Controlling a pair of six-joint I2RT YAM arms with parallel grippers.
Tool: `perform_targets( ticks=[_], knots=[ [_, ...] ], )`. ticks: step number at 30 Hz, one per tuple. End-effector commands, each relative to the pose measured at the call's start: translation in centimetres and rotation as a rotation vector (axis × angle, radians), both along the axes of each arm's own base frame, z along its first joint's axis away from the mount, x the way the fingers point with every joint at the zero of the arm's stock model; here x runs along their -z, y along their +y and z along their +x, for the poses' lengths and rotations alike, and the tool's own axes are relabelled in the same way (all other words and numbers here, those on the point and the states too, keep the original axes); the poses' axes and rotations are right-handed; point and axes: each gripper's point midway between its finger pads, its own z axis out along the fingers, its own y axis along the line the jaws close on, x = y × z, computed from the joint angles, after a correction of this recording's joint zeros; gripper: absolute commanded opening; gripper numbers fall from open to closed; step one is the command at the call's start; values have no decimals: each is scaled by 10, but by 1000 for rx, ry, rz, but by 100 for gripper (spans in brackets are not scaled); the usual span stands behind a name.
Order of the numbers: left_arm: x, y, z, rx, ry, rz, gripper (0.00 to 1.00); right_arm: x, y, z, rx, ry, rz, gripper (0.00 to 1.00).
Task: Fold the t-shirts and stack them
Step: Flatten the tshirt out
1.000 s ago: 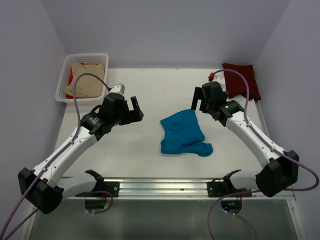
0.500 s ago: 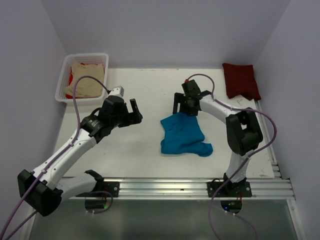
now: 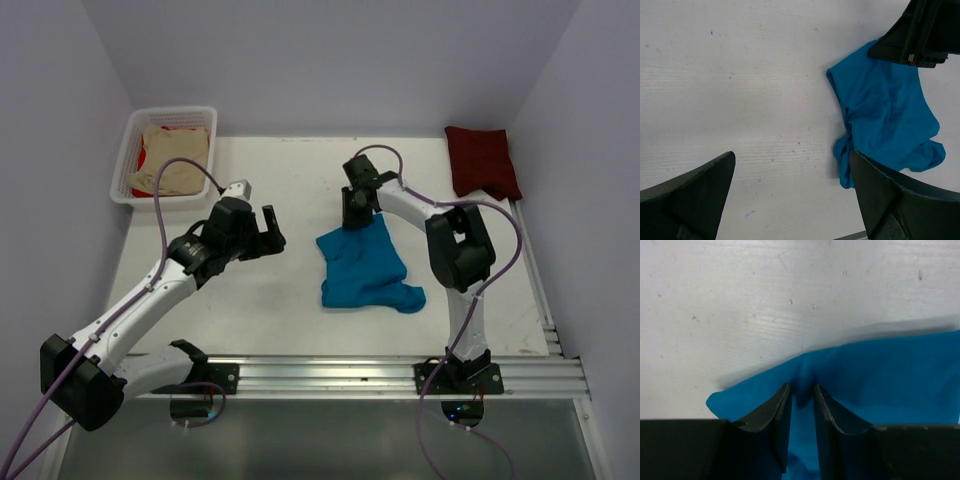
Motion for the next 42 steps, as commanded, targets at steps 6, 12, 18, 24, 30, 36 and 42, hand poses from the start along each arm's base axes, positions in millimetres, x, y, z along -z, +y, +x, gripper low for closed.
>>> perform_targets(
  ticks=[6,12,18,24,30,36,42],
  knots=[
    [-3,0,2,3,-44,-15,100,-34,-2,-6,-19,-30,-65,0],
    [-1,0,1,3,-51,-22,100,-66,23,5,-70,-86,42,0],
    [10,-2,2,1,-40,-24,100,-177,95,14,-268,-299,458,0],
    [11,0,6,-15,-50,-16,100,-375,112,-37,-512,-728,940,0],
    [2,3,10,-30,-77,-12,100,-425,28,-74,-321,-957,718,0],
    [-2,-1,15,-13,-83,-9,100,-311,-114,-77,190,-724,31,0],
    [3,-11,20,18,-59,-11,100,-230,-159,-102,296,-446,-274,99]
  ],
)
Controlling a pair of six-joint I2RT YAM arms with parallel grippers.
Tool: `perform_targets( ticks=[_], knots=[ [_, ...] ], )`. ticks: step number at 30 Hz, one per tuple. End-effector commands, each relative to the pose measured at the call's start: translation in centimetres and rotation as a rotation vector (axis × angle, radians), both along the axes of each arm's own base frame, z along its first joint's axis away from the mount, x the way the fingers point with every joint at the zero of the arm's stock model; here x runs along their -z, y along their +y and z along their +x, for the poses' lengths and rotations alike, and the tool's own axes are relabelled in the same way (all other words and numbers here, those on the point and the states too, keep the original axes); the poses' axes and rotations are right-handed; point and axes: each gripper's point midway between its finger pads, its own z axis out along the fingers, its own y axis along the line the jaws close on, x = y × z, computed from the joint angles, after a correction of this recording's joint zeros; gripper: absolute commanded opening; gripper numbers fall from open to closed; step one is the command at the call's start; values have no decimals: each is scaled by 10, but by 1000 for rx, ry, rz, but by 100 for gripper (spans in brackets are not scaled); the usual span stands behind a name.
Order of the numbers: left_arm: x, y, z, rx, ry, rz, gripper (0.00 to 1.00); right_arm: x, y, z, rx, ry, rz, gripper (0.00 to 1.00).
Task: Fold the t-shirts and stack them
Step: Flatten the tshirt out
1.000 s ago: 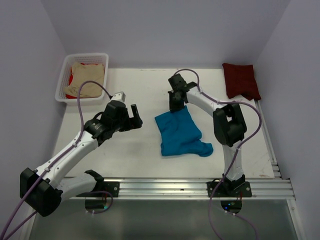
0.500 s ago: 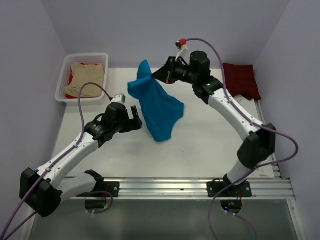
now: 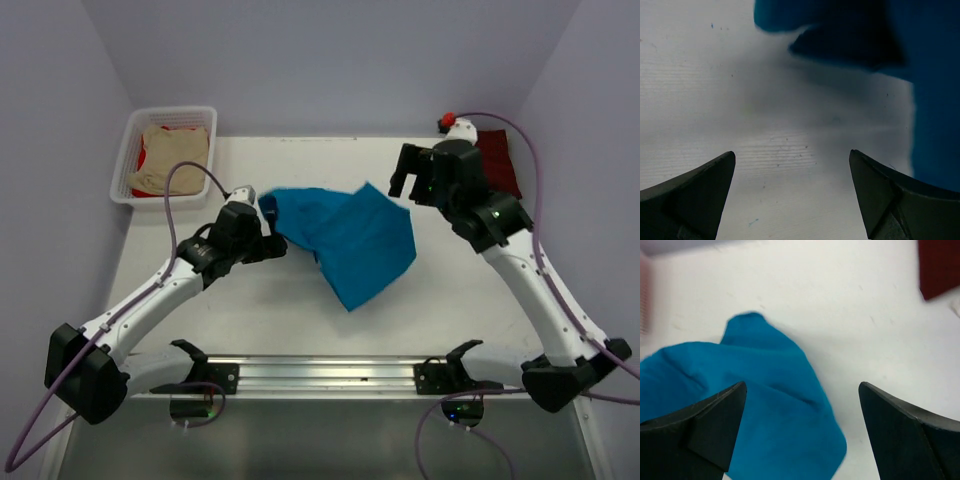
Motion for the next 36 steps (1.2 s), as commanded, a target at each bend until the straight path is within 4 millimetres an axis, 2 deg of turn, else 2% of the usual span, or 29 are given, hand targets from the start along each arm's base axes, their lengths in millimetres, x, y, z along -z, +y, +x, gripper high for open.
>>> perform_targets(
  ticks=[1,6,9,10,12,13,15,16,17,19,20,23,24,25,26,29,36],
  knots=[
    [-24,-14,17,27,-70,-44,100,92,-45,-19,170,313,-274,99],
    [-19,-17,18,30,-63,-52,100,105,-21,-13,86,325,-213,99],
    [-15,-25,21,62,-56,-69,100,112,-7,-8,36,324,-178,99],
    [-17,-33,21,100,-55,-89,100,111,-4,-6,28,315,-166,99],
    [-6,-42,20,141,-6,-90,100,115,-2,-5,20,318,-163,99],
    [-6,-56,12,211,30,-131,98,114,-1,-4,18,311,-158,99],
    [10,-73,3,283,98,-138,96,116,-1,-2,22,312,-160,99],
    [12,-89,-10,346,116,-124,96,116,-1,-2,23,308,-158,99],
    [23,-97,-17,370,148,-97,96,116,-2,-1,28,308,-160,99],
    [32,-118,-39,427,182,-72,96,117,-2,-1,30,308,-162,99],
    [43,-123,-43,434,206,-58,96,118,-2,-1,31,310,-164,99],
    [57,-144,-56,462,232,-48,92,120,-3,-2,37,309,-160,99],
    [53,-153,-53,462,214,-39,91,121,-4,-3,35,313,-161,99],
    [56,-161,-63,483,225,-12,91,121,-3,-4,35,312,-162,99],
    [59,-170,-61,487,228,9,90,123,-4,-4,36,316,-167,99],
    [76,-177,-62,479,244,71,87,121,-6,-5,38,307,-169,99],
    [74,-182,-36,395,190,126,84,118,-9,-5,37,290,-184,99]
  ],
)
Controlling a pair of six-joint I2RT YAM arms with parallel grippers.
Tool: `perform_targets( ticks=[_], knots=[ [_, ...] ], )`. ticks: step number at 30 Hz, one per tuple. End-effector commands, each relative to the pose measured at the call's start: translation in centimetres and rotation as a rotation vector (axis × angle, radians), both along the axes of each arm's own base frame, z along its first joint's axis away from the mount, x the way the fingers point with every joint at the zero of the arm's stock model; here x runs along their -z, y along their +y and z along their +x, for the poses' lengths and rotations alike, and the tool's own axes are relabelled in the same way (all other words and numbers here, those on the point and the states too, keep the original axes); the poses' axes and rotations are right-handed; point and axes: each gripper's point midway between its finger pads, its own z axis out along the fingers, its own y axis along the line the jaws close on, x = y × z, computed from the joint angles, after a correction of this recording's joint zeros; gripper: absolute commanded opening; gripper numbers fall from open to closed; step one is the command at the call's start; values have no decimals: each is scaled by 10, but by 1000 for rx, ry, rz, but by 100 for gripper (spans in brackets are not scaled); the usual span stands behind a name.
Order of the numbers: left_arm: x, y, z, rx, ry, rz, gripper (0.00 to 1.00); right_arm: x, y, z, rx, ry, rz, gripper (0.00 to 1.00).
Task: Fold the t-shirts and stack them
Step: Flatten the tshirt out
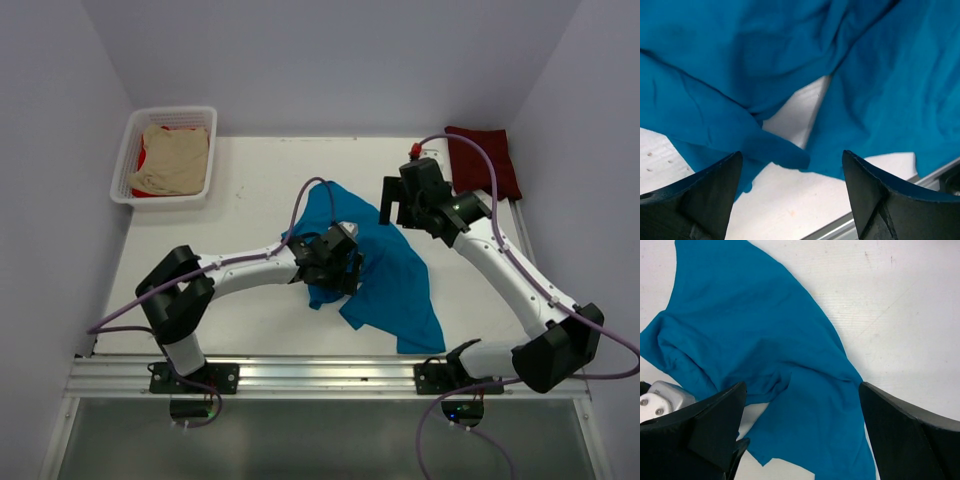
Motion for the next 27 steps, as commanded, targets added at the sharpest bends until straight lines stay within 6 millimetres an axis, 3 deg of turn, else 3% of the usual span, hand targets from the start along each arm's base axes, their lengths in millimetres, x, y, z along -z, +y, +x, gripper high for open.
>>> perform_targets(
  ticks=[1,9,13,19,27],
  knots=[
    [-13,-4,25,-86,-69,21,83,-17,-4,2,5,-67,7,99],
    [-3,-4,21,-142,-27,21,65,-21,-13,-2,21,-84,6,99],
    [-12,6,12,-181,-25,33,67,-21,-17,-4,26,-81,4,99],
    [12,16,-4,-181,21,86,71,-18,-21,-7,38,-82,15,99],
    [23,14,8,-199,-17,109,67,-22,-25,-11,32,-96,19,92]
  ],
)
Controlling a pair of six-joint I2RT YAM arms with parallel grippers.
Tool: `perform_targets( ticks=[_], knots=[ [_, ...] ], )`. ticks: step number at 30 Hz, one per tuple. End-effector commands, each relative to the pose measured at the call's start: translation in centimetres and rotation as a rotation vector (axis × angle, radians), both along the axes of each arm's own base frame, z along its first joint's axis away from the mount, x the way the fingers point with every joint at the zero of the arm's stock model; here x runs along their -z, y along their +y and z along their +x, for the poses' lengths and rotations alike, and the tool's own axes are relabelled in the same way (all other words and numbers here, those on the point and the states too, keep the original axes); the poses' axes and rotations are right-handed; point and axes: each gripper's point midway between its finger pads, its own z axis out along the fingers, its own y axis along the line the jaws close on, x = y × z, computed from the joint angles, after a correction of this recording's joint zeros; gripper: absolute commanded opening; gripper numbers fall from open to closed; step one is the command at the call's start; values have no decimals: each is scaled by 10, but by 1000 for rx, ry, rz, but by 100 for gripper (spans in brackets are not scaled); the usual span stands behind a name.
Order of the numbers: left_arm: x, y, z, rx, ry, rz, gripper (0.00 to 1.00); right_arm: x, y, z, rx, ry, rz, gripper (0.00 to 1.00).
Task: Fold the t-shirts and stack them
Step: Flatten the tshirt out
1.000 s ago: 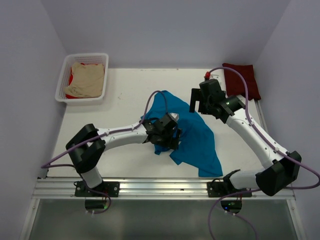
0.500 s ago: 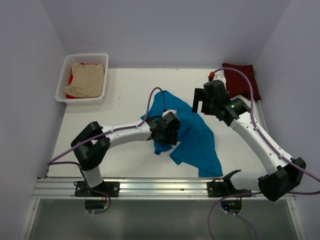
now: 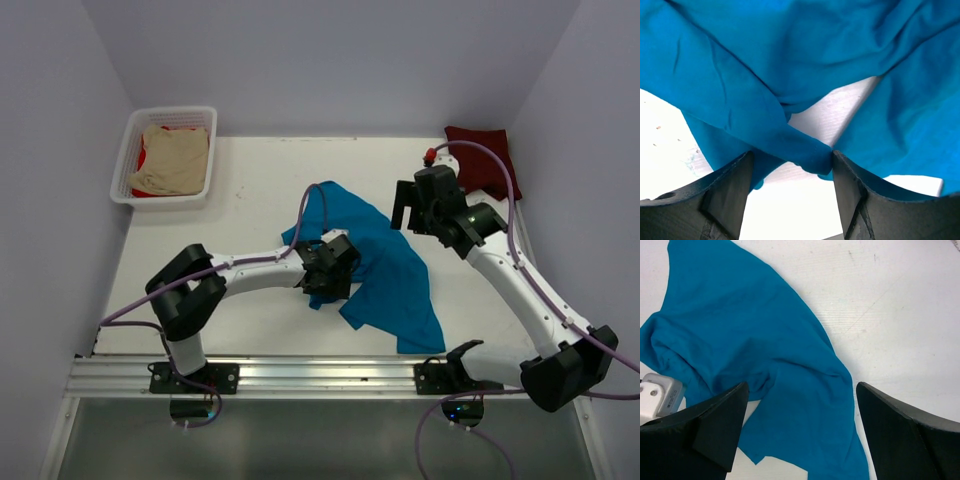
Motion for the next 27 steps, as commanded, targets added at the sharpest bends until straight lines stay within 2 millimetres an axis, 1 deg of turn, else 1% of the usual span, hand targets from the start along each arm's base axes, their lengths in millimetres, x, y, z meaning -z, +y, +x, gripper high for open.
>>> perform_targets(
  ticks=[1,4,8,9,11,12,13,14,17,18,19,20,21,22,23,24,25,26,27],
  knots=[
    [1,-2,13,-37,-55,8,67,-18,-4,2,6,-67,13,91],
    [-4,-1,20,-52,-90,14,64,-18,-4,1,2,-72,16,88],
    [-6,1,25,-66,-119,20,53,-17,-6,-1,-2,-73,15,83],
    [-6,1,26,-70,-122,17,45,-18,-5,-1,-3,-74,18,82],
    [-9,1,27,-72,-131,10,37,-19,-6,-2,-3,-78,20,81],
    [-11,1,27,-76,-138,5,29,-18,-6,-2,-4,-77,18,81],
    [-13,2,27,-79,-144,0,25,-18,-6,-2,-4,-78,19,81],
    [-14,3,28,-83,-148,0,21,-19,-6,-2,-6,-79,19,80],
    [-20,4,27,-83,-153,-9,20,-18,-6,-2,-7,-78,20,80],
    [-22,4,26,-82,-152,-12,13,-18,-5,-2,-8,-77,20,80],
    [-24,5,25,-81,-151,-13,8,-18,-5,-2,-10,-76,22,80],
    [-26,4,25,-81,-151,-17,0,-15,-5,-2,-10,-71,20,80],
    [-29,7,23,-76,-145,-11,0,-14,-5,-2,-11,-67,17,80],
    [-43,6,24,-74,-162,-36,0,-12,-5,-2,-11,-64,15,80],
    [-54,6,24,-75,-178,-50,0,-9,-6,-4,-9,-53,10,80],
    [-76,12,25,-87,-218,-67,0,-6,-6,-4,-8,-45,7,82],
    [-90,16,26,-98,-247,-80,0,-2,-5,-5,-12,-37,7,83],
    [-109,19,29,-114,-283,-98,0,5,-4,-7,-21,-16,8,84],
    [-124,31,33,-142,-329,-79,0,10,-1,-8,-31,-2,14,85]
  ],
)
